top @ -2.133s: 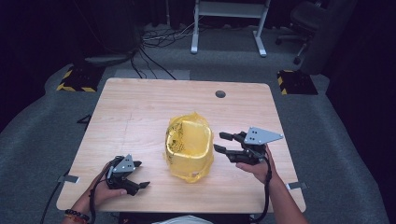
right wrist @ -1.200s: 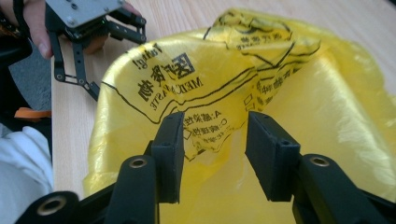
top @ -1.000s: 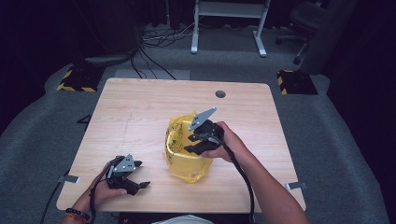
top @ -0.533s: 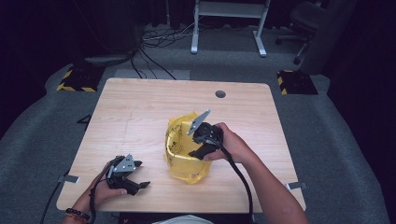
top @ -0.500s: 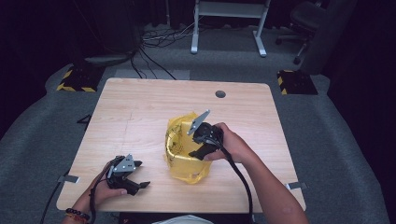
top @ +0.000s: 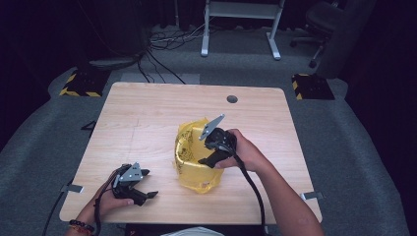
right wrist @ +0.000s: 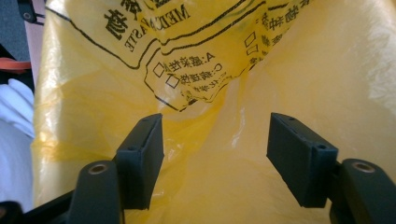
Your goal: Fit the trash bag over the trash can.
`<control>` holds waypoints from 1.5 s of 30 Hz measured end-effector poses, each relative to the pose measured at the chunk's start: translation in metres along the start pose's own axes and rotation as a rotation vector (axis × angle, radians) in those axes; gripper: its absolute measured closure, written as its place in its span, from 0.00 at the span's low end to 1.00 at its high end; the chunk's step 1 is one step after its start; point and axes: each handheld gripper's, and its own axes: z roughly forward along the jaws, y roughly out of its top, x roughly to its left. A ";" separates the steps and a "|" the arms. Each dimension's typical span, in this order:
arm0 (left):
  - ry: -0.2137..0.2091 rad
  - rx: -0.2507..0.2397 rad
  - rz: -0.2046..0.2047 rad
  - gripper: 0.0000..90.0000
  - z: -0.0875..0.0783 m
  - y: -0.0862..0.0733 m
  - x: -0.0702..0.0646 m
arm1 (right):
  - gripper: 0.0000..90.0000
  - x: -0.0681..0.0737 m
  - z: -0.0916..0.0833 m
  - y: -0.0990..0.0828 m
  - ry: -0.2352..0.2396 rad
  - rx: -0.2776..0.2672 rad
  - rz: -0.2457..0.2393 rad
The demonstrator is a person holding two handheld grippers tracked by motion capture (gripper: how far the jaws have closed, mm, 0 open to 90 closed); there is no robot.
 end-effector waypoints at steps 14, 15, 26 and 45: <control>0.000 0.000 0.000 0.17 0.000 0.000 0.000 | 0.31 0.003 -0.008 -0.008 -0.022 -0.210 -0.023; 0.000 0.000 0.001 0.17 0.000 0.000 0.000 | 0.31 0.003 -0.010 -0.009 -0.025 -0.231 -0.029; 0.001 0.000 0.001 0.17 0.000 0.000 0.000 | 0.26 0.005 -0.020 -0.018 -0.057 -0.389 -0.055; 0.009 0.000 -0.002 0.17 0.000 0.000 -0.001 | 0.28 0.024 -0.052 -0.054 -0.217 -0.453 -0.094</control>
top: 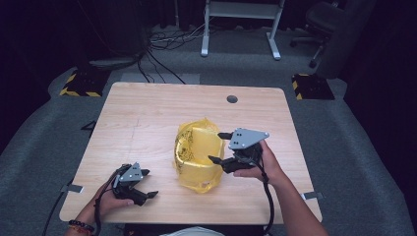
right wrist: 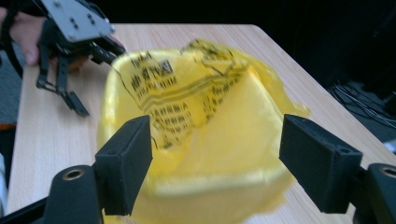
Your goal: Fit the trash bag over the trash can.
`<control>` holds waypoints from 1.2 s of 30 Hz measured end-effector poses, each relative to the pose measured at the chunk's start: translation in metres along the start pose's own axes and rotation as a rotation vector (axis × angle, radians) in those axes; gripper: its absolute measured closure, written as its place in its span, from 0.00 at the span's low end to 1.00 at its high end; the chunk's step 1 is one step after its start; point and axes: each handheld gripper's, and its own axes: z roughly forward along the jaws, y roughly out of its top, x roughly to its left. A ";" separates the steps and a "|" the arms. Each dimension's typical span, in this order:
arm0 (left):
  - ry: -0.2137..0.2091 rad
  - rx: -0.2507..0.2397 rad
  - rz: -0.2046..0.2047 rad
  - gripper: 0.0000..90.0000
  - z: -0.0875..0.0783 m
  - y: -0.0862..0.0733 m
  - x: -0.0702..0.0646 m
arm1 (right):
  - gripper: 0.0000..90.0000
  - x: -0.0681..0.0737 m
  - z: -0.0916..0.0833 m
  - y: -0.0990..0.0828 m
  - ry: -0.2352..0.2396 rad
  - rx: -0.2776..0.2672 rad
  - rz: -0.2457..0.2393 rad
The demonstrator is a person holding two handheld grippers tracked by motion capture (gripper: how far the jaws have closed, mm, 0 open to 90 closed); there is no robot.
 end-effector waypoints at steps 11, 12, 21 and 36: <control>0.000 -0.001 -0.001 0.17 0.000 0.000 0.000 | 0.29 0.005 -0.018 -0.016 -0.052 0.050 0.014; 0.001 0.000 -0.001 0.17 0.000 0.000 0.000 | 0.29 0.005 -0.019 -0.016 -0.052 0.055 0.014; 0.004 -0.001 -0.004 0.17 0.000 0.000 0.000 | 0.29 0.015 -0.020 -0.036 -0.140 0.160 0.048; 0.004 -0.001 -0.003 0.17 0.000 0.000 0.000 | 0.28 0.013 -0.015 -0.073 -0.190 0.231 0.072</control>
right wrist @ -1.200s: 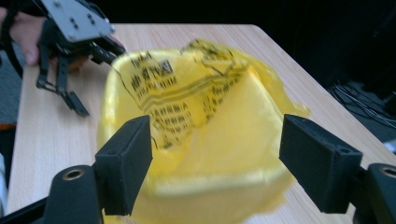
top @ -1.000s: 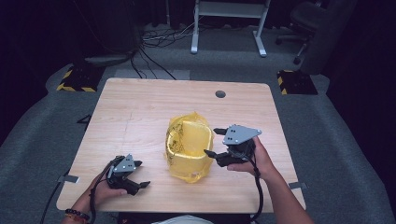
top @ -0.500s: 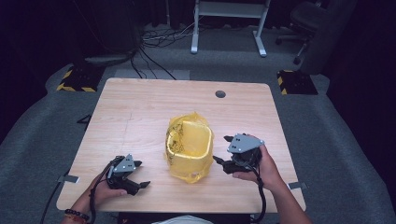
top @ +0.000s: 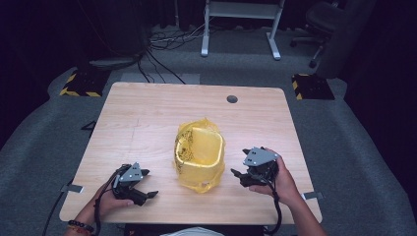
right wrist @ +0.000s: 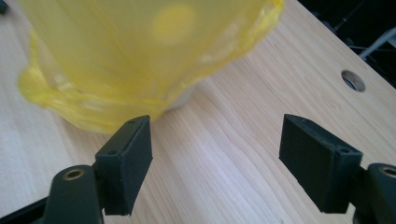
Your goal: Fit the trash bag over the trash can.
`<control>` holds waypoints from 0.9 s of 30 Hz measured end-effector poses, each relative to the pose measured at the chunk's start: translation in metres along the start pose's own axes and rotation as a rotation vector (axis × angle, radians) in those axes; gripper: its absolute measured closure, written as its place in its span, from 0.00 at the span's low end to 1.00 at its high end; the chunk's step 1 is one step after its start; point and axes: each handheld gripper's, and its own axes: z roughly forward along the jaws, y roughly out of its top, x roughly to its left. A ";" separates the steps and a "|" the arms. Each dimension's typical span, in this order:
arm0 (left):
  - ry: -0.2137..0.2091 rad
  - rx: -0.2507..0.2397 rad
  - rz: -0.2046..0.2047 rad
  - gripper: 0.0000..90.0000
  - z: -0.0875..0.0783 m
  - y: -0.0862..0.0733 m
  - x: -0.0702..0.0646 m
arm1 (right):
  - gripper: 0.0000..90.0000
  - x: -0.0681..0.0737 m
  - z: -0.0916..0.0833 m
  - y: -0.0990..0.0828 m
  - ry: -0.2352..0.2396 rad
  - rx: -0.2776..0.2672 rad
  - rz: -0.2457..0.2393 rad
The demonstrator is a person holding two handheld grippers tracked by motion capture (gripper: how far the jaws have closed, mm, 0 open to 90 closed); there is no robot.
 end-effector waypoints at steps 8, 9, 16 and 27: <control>0.000 0.001 0.001 0.17 0.000 0.000 0.000 | 0.28 -0.007 0.014 -0.029 -0.070 0.099 0.031; 0.000 0.000 -0.001 0.17 0.000 0.000 0.000 | 0.28 -0.009 0.016 -0.034 -0.053 0.096 0.053; 0.000 0.000 -0.001 0.17 0.000 0.000 0.000 | 0.28 -0.017 0.025 -0.060 -0.054 0.121 0.102; 0.000 0.000 -0.001 0.17 0.000 0.000 0.000 | 0.26 -0.024 0.022 -0.102 -0.040 0.128 0.202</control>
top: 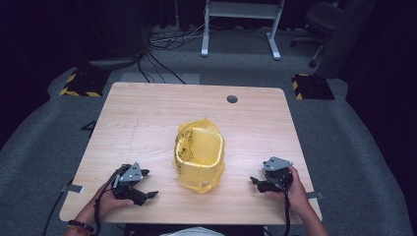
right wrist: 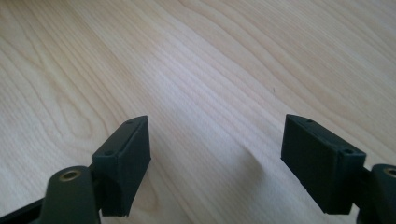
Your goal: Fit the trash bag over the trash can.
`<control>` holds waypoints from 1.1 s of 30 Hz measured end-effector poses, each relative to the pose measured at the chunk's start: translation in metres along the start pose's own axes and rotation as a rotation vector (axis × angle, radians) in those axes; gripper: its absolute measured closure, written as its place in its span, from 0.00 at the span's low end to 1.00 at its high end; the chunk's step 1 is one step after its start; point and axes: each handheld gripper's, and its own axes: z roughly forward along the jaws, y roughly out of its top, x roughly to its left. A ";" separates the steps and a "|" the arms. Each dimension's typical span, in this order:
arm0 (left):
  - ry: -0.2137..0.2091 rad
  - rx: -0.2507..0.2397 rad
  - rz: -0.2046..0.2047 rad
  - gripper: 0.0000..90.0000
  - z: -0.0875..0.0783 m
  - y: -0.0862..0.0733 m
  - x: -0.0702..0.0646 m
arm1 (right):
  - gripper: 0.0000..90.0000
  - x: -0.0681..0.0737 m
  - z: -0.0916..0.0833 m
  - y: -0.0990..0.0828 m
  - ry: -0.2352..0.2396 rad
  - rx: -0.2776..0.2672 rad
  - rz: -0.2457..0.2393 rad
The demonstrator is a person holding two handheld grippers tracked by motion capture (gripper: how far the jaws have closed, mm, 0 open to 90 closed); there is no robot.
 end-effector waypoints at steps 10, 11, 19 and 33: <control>0.000 0.000 0.000 0.17 0.000 0.000 0.000 | 0.24 -0.011 -0.010 -0.034 0.060 -0.084 0.169; 0.000 0.000 0.000 0.17 0.000 0.000 0.000 | 0.23 -0.012 -0.012 -0.037 0.048 -0.083 0.176; 0.001 0.000 0.001 0.17 0.000 0.000 0.000 | 0.24 -0.012 -0.023 -0.049 0.021 -0.082 0.205; 0.004 0.000 -0.004 0.17 0.000 0.000 0.000 | 0.23 -0.013 -0.031 -0.057 0.004 -0.080 0.223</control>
